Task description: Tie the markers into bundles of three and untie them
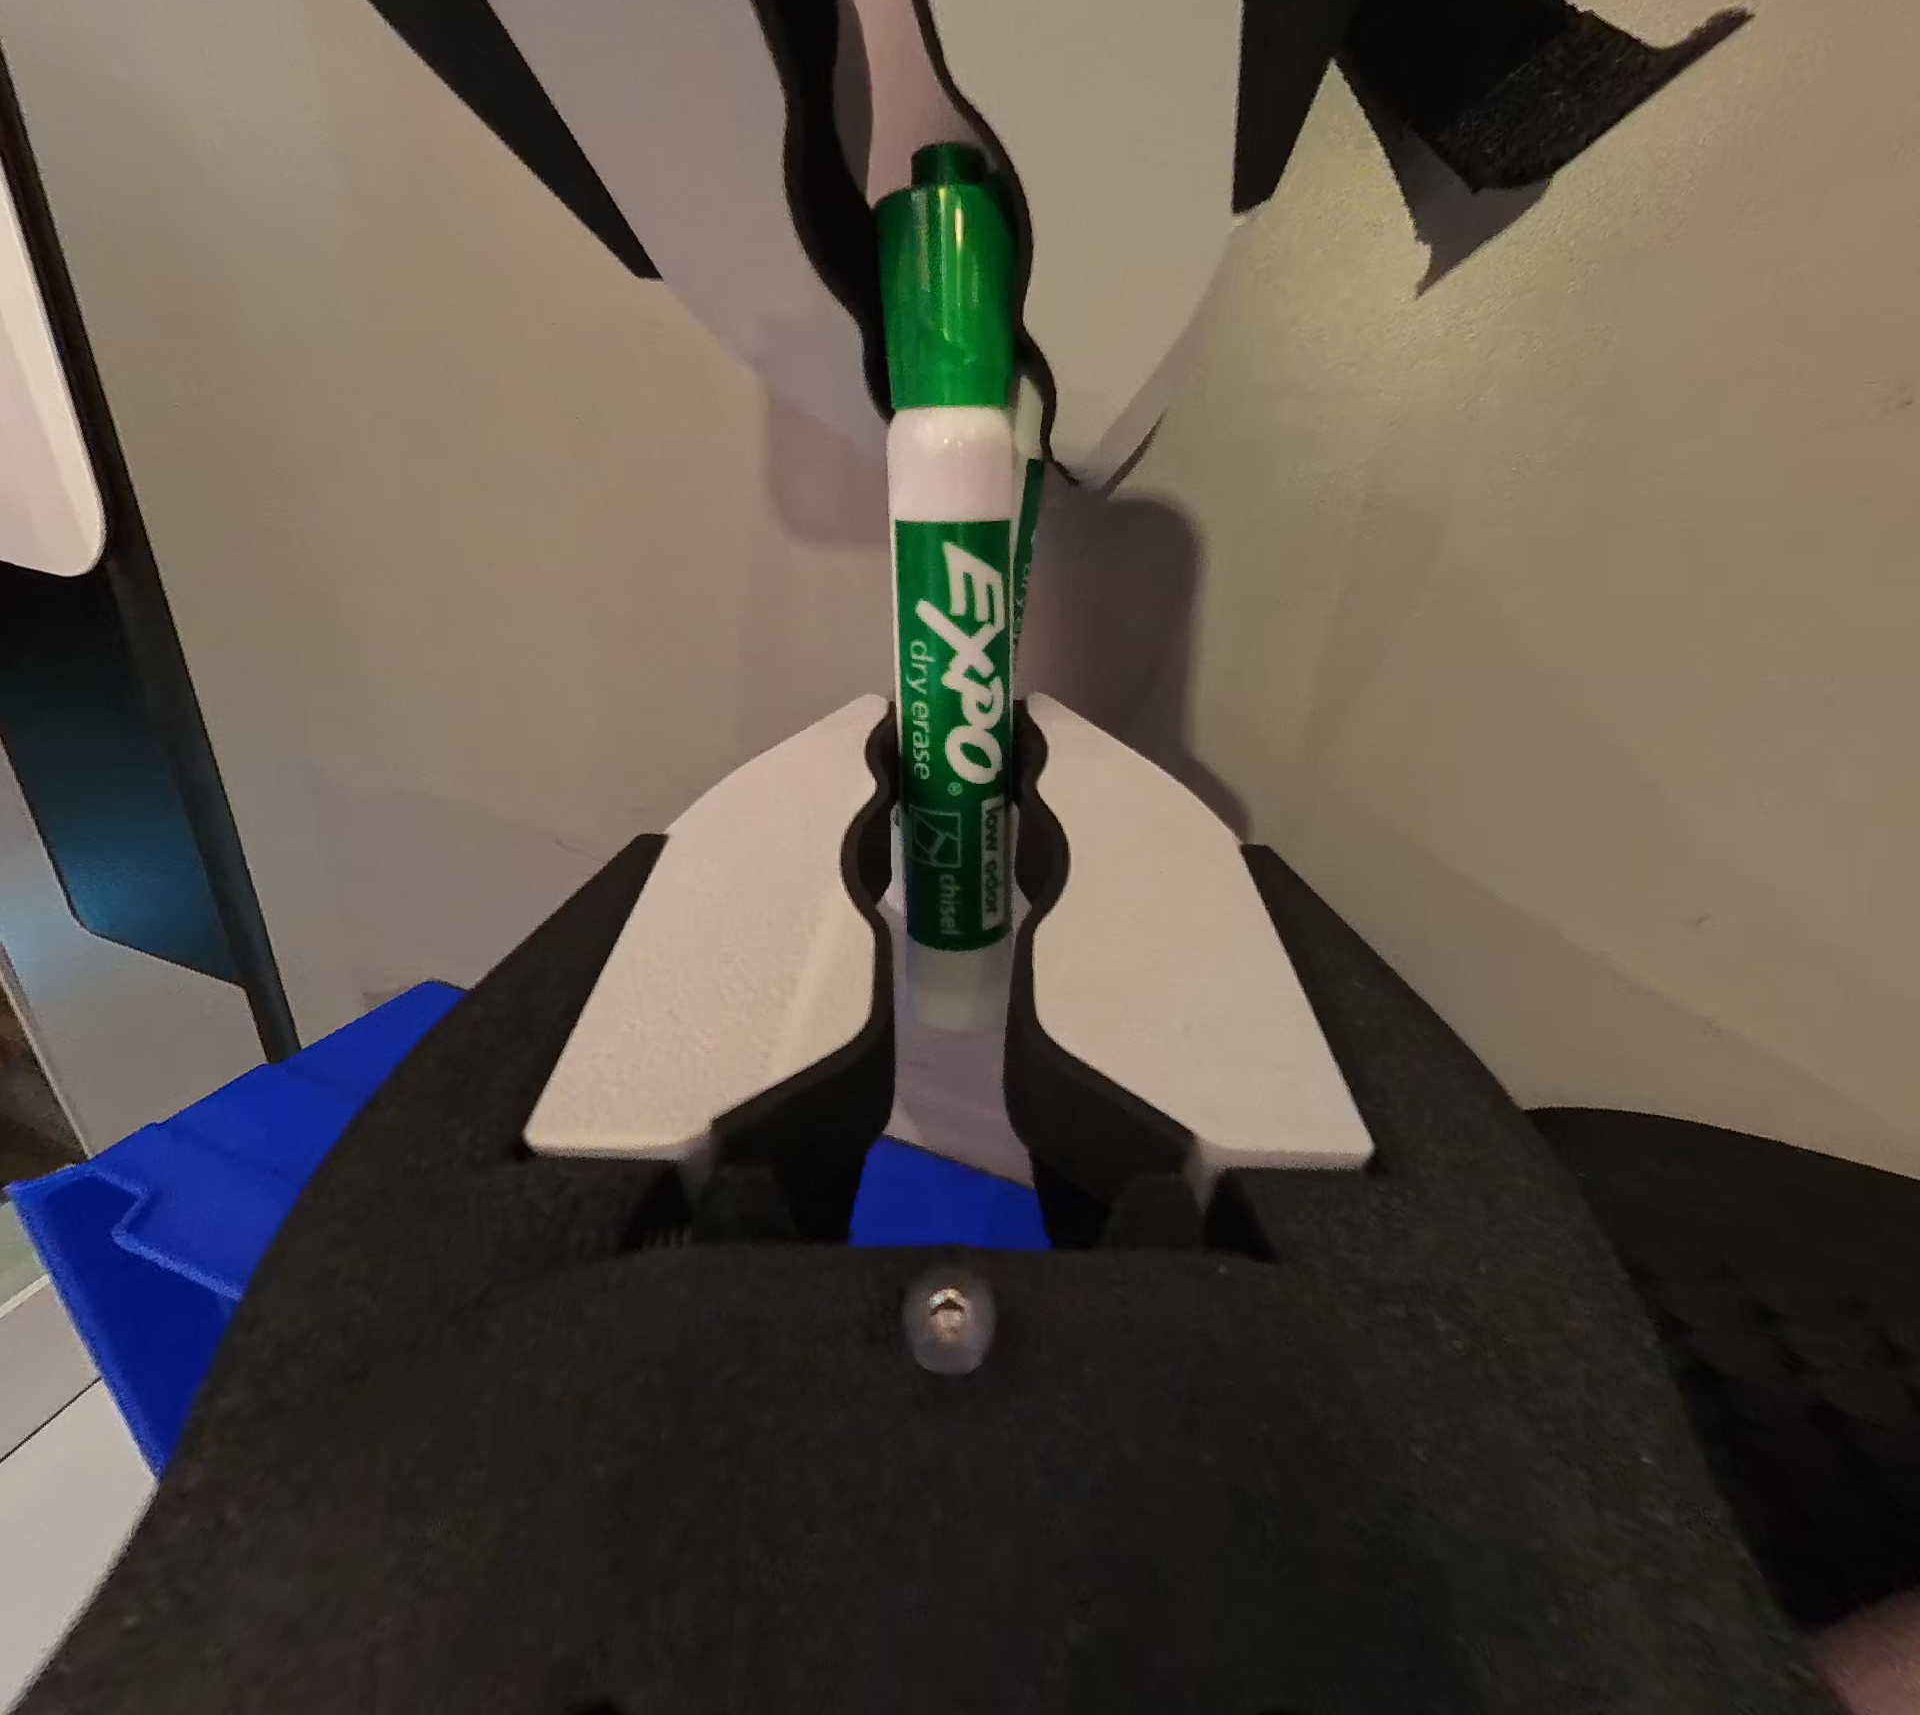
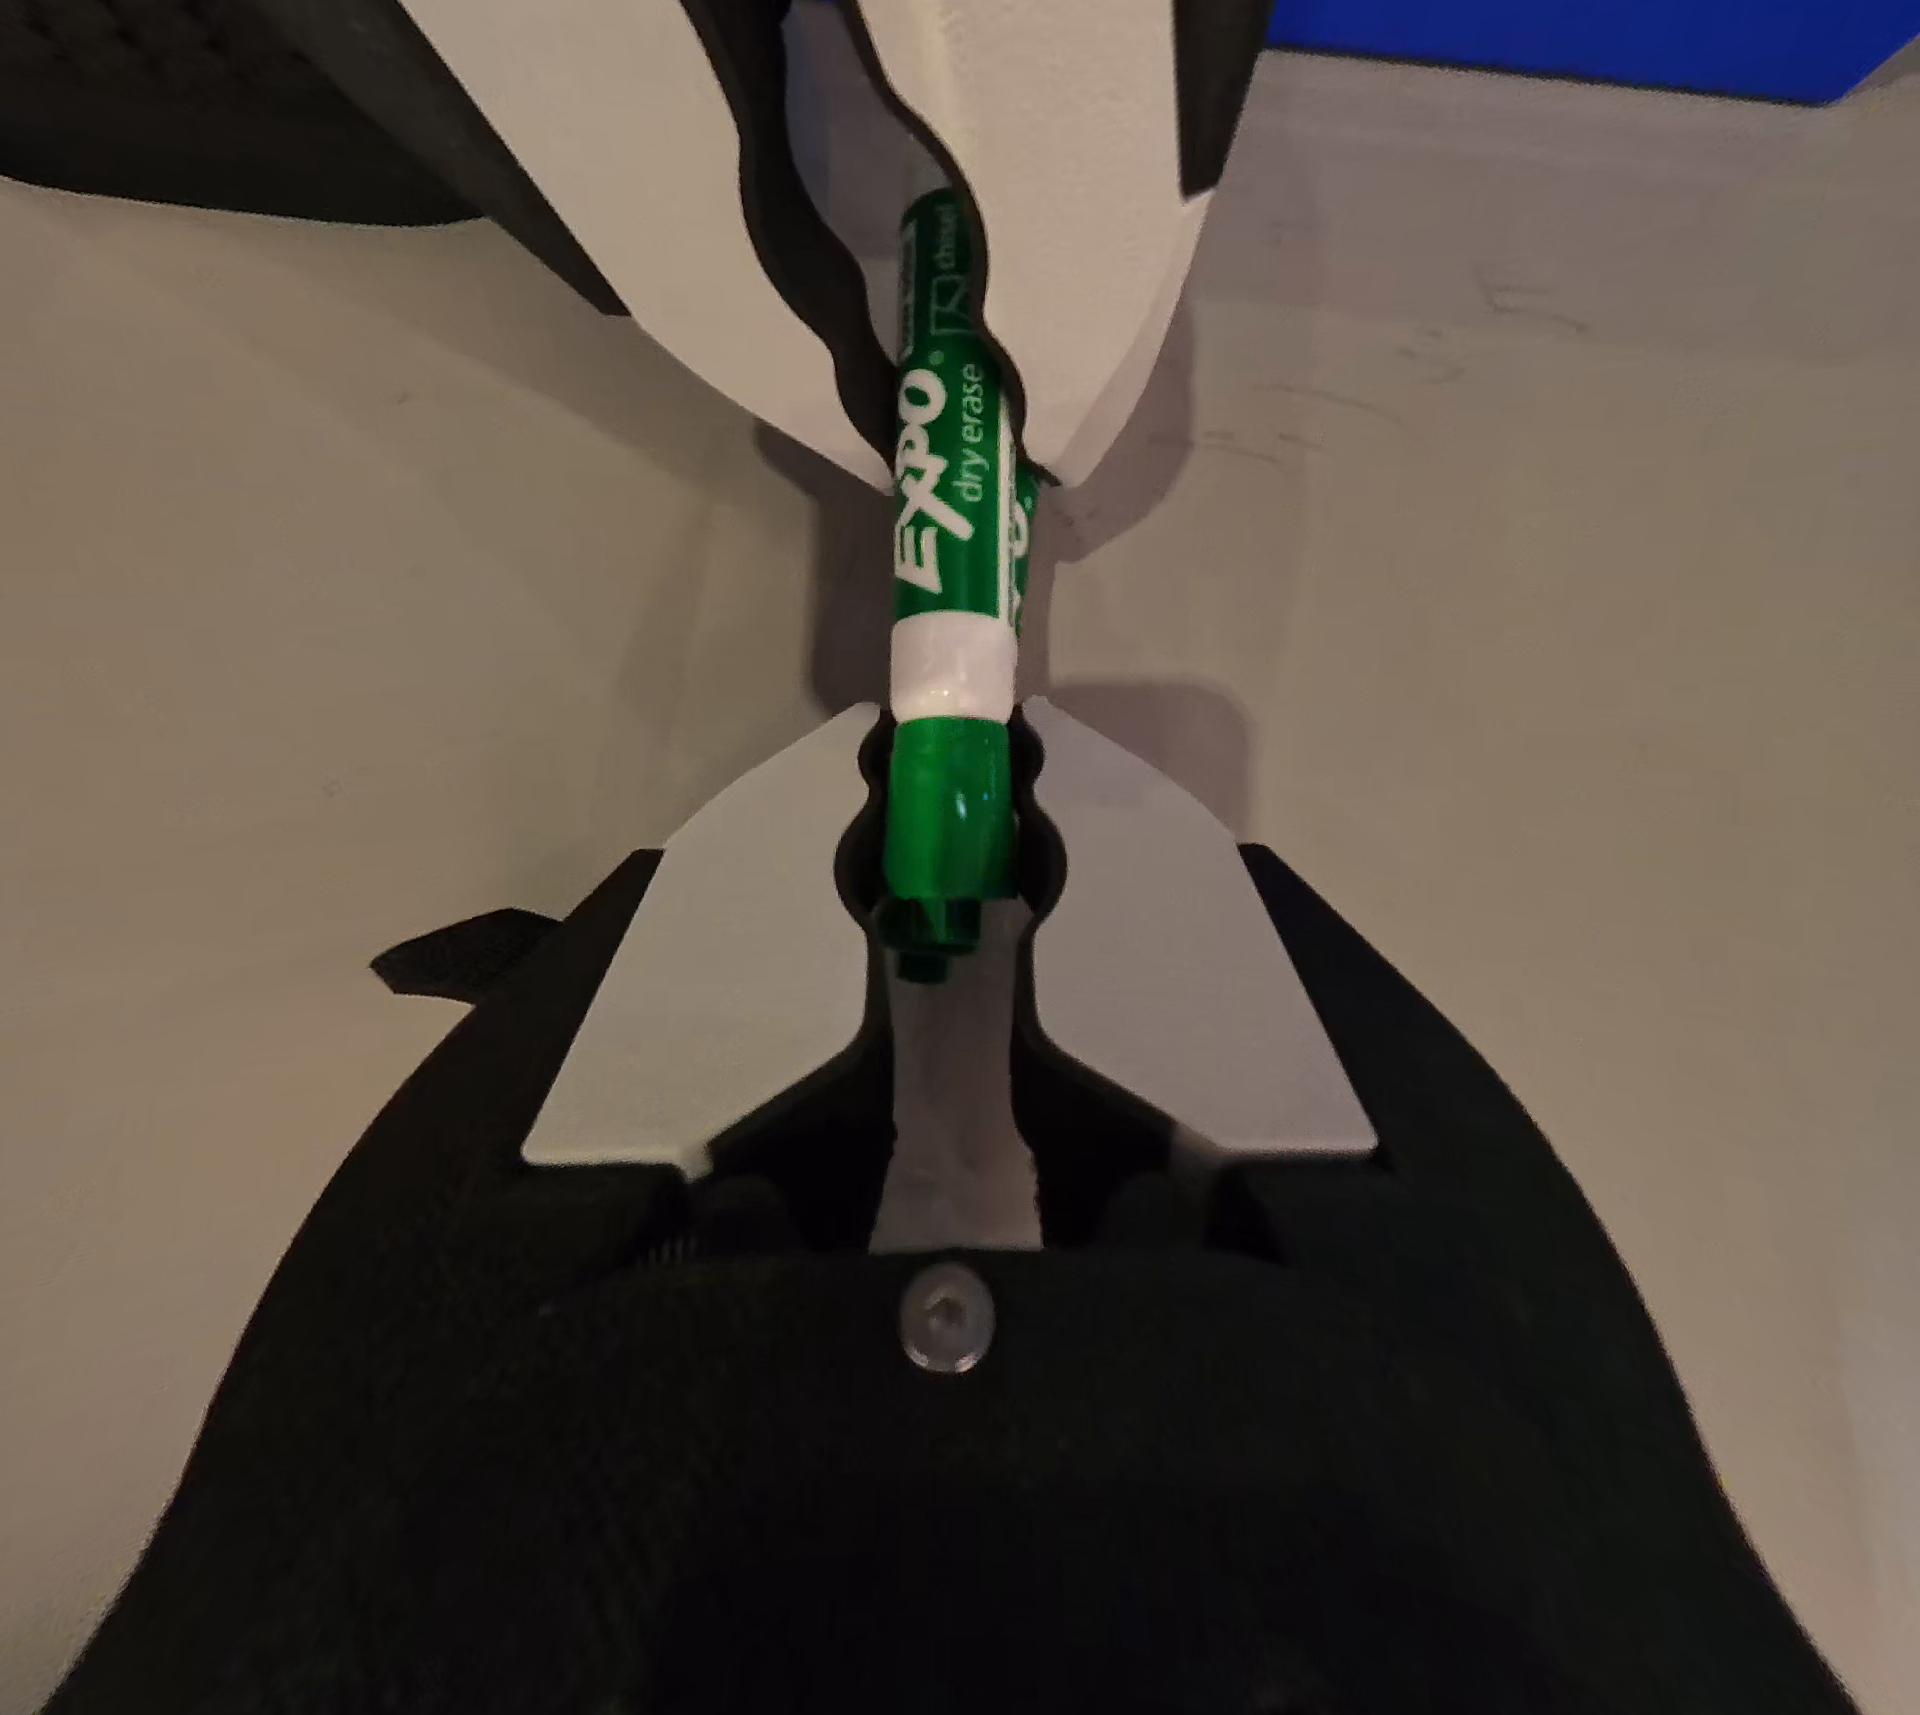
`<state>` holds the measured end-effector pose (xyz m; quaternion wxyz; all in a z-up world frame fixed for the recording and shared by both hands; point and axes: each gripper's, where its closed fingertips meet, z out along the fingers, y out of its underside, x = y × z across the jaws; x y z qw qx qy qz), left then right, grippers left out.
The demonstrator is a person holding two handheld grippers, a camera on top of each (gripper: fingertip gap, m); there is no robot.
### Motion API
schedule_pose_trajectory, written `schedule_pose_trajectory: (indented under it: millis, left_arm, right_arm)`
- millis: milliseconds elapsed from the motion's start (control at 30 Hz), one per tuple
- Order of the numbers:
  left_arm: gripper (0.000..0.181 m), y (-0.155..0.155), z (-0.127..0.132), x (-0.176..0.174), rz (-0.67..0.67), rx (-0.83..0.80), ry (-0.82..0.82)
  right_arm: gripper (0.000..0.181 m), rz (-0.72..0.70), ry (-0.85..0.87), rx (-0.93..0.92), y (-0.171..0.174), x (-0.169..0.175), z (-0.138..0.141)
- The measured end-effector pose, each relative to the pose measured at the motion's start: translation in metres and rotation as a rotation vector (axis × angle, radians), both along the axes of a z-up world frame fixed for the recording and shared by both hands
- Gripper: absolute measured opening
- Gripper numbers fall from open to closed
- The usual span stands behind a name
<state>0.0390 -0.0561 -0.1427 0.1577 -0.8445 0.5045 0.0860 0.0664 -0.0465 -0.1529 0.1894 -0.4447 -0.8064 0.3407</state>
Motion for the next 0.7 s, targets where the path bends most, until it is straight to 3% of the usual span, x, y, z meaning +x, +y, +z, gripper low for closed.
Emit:
schedule_pose_trajectory:
  millis: [700]
  left_arm:
    - [0.025,0.004,-0.009,-0.001,-0.004,0.002,0.022]
  right_arm:
    - [0.020,0.014,0.115,-0.155,-0.009,-0.005,0.035]
